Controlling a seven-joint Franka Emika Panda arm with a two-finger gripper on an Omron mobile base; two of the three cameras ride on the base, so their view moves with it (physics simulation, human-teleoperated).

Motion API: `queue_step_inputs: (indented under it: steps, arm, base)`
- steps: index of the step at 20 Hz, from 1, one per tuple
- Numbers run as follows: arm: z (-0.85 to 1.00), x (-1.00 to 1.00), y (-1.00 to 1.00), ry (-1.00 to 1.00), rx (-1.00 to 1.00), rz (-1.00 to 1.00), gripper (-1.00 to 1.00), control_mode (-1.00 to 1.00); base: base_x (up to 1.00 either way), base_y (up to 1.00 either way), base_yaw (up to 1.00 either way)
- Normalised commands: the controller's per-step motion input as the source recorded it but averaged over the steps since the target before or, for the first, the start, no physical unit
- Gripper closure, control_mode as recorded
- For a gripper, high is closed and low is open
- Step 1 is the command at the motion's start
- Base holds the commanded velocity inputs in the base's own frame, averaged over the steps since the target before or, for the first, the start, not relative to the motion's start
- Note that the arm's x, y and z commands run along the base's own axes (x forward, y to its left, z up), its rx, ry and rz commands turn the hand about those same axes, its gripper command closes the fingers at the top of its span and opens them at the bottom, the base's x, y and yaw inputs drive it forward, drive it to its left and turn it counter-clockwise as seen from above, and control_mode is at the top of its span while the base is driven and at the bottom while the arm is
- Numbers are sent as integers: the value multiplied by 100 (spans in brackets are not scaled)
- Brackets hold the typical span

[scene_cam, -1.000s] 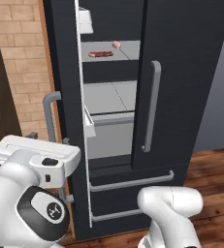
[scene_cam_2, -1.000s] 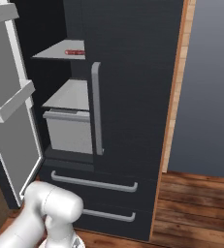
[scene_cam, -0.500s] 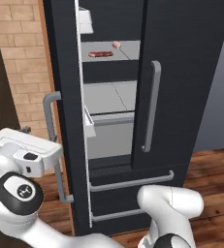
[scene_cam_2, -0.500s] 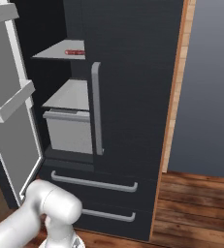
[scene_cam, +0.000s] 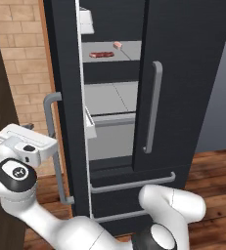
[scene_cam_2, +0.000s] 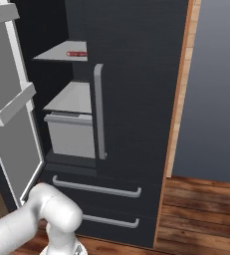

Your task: Place the steak on the counter behind the older steak on the same shelf of the fridge to maintain FIFO order. Close the fridge door when finished.

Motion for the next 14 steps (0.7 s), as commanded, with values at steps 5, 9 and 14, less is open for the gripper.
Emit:
queue_step_inputs:
  steps: [5,9,14]
  arm:
    - [-25,53,-4,0,0,-1,-100,-100]
    - [0,8,-54,0,0,-1,-100,-100]
    - [0,0,-89,0,1,0,-100,-100]
  base:
    - [0,0,0]
    - [0,0,0]
    - [0,0,0]
